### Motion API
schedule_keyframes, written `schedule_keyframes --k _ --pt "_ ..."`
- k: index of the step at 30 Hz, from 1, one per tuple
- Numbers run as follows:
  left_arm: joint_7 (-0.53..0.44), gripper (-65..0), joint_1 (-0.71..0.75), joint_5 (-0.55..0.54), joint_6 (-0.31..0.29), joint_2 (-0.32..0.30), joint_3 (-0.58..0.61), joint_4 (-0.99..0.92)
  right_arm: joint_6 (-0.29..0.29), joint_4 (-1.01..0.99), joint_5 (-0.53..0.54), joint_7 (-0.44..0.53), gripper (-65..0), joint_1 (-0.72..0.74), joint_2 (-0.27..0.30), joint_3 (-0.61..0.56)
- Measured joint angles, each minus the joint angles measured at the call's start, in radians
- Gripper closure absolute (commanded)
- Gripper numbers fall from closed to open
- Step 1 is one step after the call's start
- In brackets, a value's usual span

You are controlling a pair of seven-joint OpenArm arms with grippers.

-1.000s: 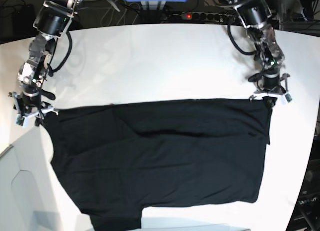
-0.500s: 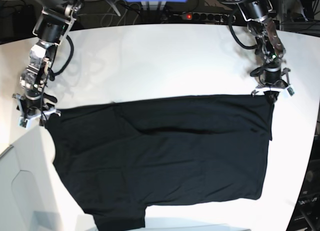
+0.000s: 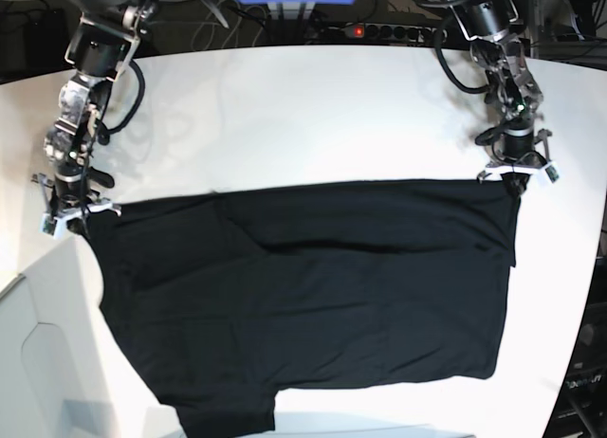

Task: Fold the T-shirt properly
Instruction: 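Pull the shoulder edge back and lay the shirt flat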

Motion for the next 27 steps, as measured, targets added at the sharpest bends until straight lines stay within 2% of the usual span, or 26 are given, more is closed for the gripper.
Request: schedule_keyframes --k 4,8,10,18,25,27 --pt "-0.007 0.0 0.023 0.0 -0.002 0.0 0.0 0.012 0.001 0.014 0.002 0.03 0.0 -0.041 0.008 0.001" --pt "-0.002 0.0 0.059 -0.003 -0.002 0.002 0.0 0.045 0.03 0.119 -0.003 -0.005 0.0 -0.136 0.01 0.01" --pt "0.012 0.0 0.087 0.001 0.003 0.009 0.001 0.083 0.064 0.194 -0.012 -0.037 0.0 -0.185 -0.009 0.021" --pt "0.027 0.0 0.238 0.002 0.006 0.033 0.0 0.233 0.127 0.4 -0.016 -0.074 0.0 -0.367 -0.107 0.083" --pt "0.027 0.0 0.346 0.003 0.005 0.044 0.001 0.295 0.14 0.475 -0.014 -0.066 0.0 -0.489 -0.144 0.163" --pt "0.027 0.0 0.366 0.003 0.003 0.044 -0.004 0.315 0.166 0.477 -0.021 -0.038 0.0 -0.508 -0.15 0.186"
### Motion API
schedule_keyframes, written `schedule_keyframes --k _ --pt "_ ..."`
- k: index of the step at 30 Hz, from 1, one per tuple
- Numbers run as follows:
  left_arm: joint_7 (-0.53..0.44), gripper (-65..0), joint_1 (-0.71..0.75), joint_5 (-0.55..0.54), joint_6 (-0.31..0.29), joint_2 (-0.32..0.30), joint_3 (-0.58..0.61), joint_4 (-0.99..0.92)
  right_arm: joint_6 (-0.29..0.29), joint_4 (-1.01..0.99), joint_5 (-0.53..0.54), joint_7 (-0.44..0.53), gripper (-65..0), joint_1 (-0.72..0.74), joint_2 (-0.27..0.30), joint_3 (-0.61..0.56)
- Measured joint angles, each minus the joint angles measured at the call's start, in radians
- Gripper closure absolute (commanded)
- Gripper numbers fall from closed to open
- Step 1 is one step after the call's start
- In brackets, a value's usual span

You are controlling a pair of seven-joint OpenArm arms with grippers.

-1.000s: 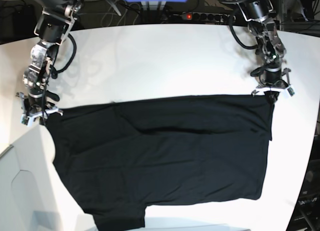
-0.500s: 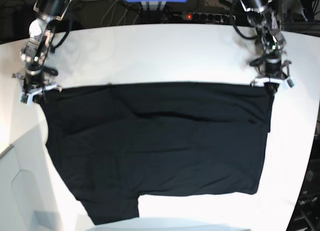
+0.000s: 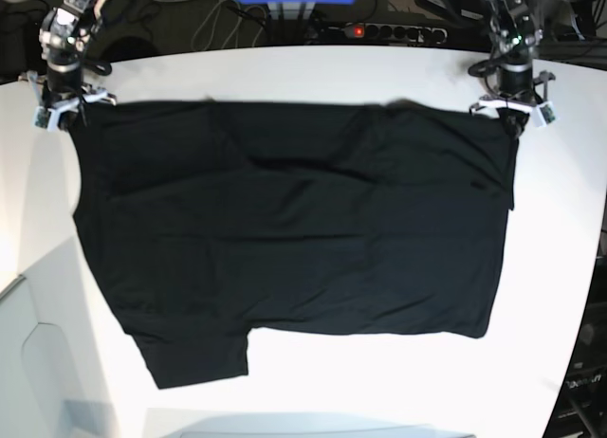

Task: Fold the T-shirt properly
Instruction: 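Pull the shoulder edge back and lay the shirt flat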

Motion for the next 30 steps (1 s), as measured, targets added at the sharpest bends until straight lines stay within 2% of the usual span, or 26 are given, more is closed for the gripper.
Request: schedule_keyframes --k 2,5,10,20,30 --pt "0.001 0.0 0.019 0.0 -0.004 0.007 -0.028 0.026 0.061 0.001 -0.008 0.021 0.0 -0.012 -0.008 0.027" --pt "-0.004 0.0 0.031 -0.003 -0.003 0.039 -0.089 0.05 0.108 0.001 -0.009 0.016 0.0 -0.011 -0.011 0.07" --pt "0.002 0.0 0.068 0.0 -0.005 0.064 -0.109 0.056 0.111 0.0 -0.013 0.013 0.0 -0.014 -0.013 0.105" --pt "0.001 0.0 0.132 0.0 -0.008 0.064 -0.108 0.062 0.111 0.0 -0.012 0.018 0.0 -0.036 -0.013 0.117" --pt "0.0 -0.1 0.129 0.0 -0.006 0.087 -0.111 0.06 0.112 0.02 -0.013 0.008 0.0 -0.052 -0.014 0.117"
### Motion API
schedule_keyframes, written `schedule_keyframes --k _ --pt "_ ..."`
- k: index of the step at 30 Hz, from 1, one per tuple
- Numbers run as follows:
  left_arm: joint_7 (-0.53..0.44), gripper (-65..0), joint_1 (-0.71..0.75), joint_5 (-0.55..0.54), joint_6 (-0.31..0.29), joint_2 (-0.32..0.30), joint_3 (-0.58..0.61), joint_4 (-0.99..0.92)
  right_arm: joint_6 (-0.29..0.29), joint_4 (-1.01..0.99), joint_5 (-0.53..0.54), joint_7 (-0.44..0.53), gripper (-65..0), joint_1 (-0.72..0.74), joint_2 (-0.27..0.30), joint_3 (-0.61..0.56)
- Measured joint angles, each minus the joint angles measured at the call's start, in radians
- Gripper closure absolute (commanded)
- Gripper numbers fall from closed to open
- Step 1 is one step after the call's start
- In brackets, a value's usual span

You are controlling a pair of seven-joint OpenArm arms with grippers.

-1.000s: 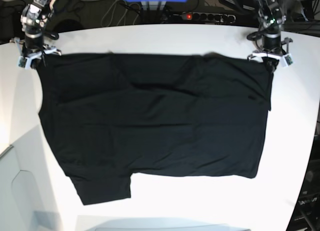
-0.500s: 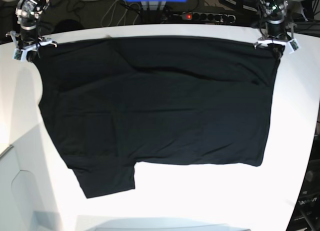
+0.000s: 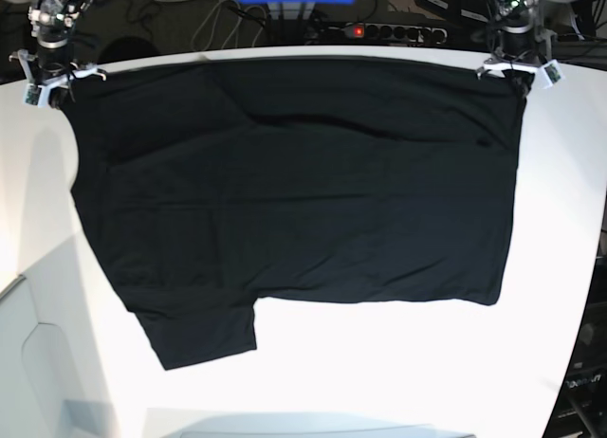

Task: Fold the T-shirt properly
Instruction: 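Pull the shoulder edge back and lay the shirt flat, then open both grippers and release the shirt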

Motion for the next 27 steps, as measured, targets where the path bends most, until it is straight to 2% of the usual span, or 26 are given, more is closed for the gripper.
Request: schedule_keyframes --k 2,4,8,10,13,15,19,21,22,27 --pt "0.0 -0.3 0.0 0.0 0.0 -0.001 0.0 0.003 0.0 0.029 0.0 -0.002 0.0 -0.001 -0.002 0.0" --pt "0.0 -4.1 0.0 0.0 0.0 -0.001 0.001 0.004 0.0 0.067 0.001 -0.005 0.0 -0.001 -0.008 0.0" --pt "0.0 -20.3 0.0 0.0 0.001 -0.001 0.001 0.004 0.0 0.121 -0.005 -0.007 -11.5 -0.001 -0.023 0.0" --pt "0.0 -25.5 0.0 0.0 0.001 -0.001 0.001 0.004 0.0 0.13 -0.004 -0.005 -18.2 -0.001 -0.021 0.0" --pt "0.0 -26.5 0.0 0.0 0.002 -0.001 0.0 0.004 0.0 0.127 -0.004 -0.006 -27.4 -0.001 -0.021 0.002" --pt "0.0 -26.6 0.0 0.0 0.002 -0.001 0.0 0.004 0.0 0.126 -0.004 -0.006 -31.4 -0.002 -0.022 0.004" --pt "0.0 -26.6 0.0 0.0 0.003 -0.001 -0.001 0.004 0.0 0.164 -0.007 -0.013 -34.4 -0.003 -0.064 0.052" --pt "0.0 -26.6 0.003 0.0 0.002 0.0 -0.001 0.005 0.006 0.209 -0.004 -0.016 -34.4 -0.02 -0.085 0.036" --pt "0.001 -26.6 0.01 0.001 0.003 0.0 -0.001 0.013 0.022 0.23 -0.003 -0.009 -34.4 -0.026 -0.097 0.027" --pt "0.0 -26.8 0.045 0.0 0.006 0.025 -0.011 0.087 0.217 0.26 -0.008 -0.009 -34.4 -0.043 -0.174 0.002"
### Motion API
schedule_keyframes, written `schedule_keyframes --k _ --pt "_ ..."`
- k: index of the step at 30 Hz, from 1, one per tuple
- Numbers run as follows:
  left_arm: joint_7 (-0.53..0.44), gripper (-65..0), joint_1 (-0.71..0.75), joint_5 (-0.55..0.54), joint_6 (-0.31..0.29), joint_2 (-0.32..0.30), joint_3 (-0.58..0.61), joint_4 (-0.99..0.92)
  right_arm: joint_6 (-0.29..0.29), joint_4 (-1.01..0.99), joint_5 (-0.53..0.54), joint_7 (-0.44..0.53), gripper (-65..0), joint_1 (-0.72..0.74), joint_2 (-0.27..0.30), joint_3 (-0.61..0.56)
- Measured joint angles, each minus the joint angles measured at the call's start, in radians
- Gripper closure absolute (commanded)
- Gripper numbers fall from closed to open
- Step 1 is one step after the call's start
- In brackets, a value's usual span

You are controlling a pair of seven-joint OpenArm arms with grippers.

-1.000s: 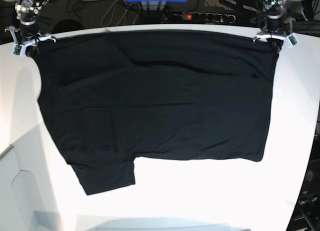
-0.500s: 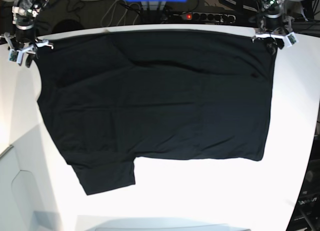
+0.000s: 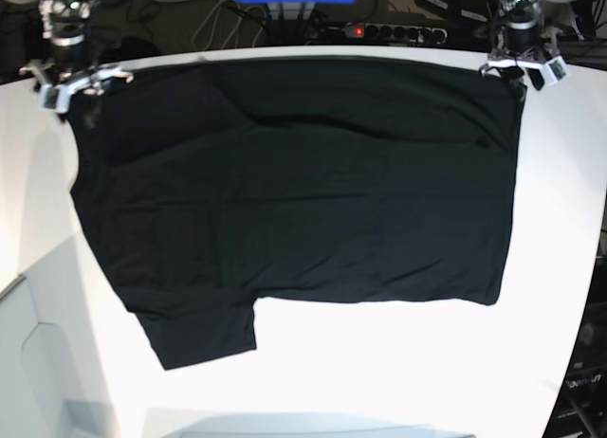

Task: Fold the T-shirt properly
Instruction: 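Open both grippers and release the shirt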

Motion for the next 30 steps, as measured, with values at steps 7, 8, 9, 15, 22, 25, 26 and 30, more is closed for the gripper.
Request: schedule_keyframes --k 7,8,9,15,22,25,26,30 --pt "-0.001 -39.0 -0.001 0.0 -0.002 0.032 -0.07 0.034 0.026 -0.091 -0.003 -0.001 -34.4 0.003 0.003 0.002" --pt "0.0 -40.9 -0.001 -0.001 -0.003 0.032 -0.07 0.034 0.026 -0.102 -0.003 0.002 -34.4 0.003 0.004 0.002" --pt "0.0 -42.5 -0.002 0.0 -0.003 0.032 -0.068 0.034 0.026 -0.113 -0.003 0.004 -34.4 0.003 0.007 0.002" --pt "0.0 -43.2 -0.003 0.0 -0.003 0.029 -0.069 0.034 0.026 -0.143 -0.003 0.002 -34.0 0.011 0.014 0.002" --pt "0.0 -43.2 -0.003 0.0 -0.003 0.029 -0.069 0.033 0.026 -0.144 -0.003 0.003 -28.7 0.014 0.014 0.002" --pt "0.0 -43.2 -0.004 0.0 -0.003 0.029 -0.069 0.033 0.025 -0.144 -0.003 0.0 -19.8 0.018 0.017 -0.021" --pt "0.0 -43.2 -0.003 0.0 -0.003 0.029 -0.069 0.033 0.026 -0.144 -0.002 0.002 -16.2 0.02 0.017 -0.024" --pt "0.0 -43.2 -0.003 0.0 -0.003 0.029 -0.069 0.032 0.026 -0.144 -0.003 0.003 0.0 0.021 0.018 -0.028"
